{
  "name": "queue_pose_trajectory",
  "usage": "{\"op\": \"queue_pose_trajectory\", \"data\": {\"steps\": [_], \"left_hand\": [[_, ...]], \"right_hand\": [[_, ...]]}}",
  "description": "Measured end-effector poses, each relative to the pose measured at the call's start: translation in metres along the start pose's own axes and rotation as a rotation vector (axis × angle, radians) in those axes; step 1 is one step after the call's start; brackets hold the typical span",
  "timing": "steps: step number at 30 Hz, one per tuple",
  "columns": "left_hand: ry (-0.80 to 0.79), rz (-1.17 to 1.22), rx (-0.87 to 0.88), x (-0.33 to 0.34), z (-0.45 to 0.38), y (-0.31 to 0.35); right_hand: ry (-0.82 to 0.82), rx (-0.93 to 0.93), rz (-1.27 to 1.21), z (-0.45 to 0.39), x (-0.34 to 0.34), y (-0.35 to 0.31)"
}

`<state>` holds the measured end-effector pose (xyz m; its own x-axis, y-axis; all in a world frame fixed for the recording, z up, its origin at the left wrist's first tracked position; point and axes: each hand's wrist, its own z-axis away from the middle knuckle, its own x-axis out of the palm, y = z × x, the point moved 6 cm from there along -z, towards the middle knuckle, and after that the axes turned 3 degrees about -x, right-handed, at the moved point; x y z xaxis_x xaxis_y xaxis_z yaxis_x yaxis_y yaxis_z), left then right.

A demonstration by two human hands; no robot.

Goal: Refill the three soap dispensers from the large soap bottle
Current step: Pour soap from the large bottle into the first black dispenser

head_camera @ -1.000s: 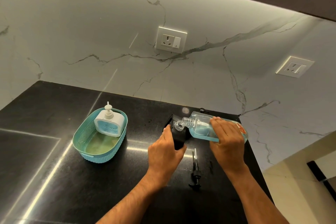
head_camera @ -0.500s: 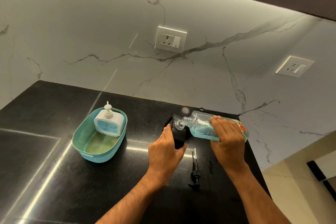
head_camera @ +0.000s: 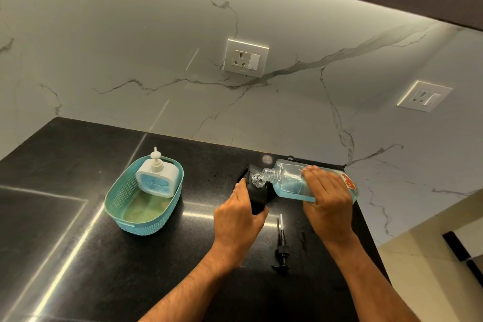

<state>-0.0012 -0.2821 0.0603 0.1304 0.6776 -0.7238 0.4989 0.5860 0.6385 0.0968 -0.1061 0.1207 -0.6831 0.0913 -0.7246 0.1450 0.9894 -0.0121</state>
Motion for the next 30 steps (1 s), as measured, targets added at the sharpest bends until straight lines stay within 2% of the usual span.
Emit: {"op": "queue_pose_trajectory", "data": {"steps": [30], "left_hand": [[0.011, -0.005, 0.0, -0.004, -0.004, -0.0036]], "right_hand": [[0.005, -0.021, 0.007, -0.0093, 0.0008, -0.0064]]}}
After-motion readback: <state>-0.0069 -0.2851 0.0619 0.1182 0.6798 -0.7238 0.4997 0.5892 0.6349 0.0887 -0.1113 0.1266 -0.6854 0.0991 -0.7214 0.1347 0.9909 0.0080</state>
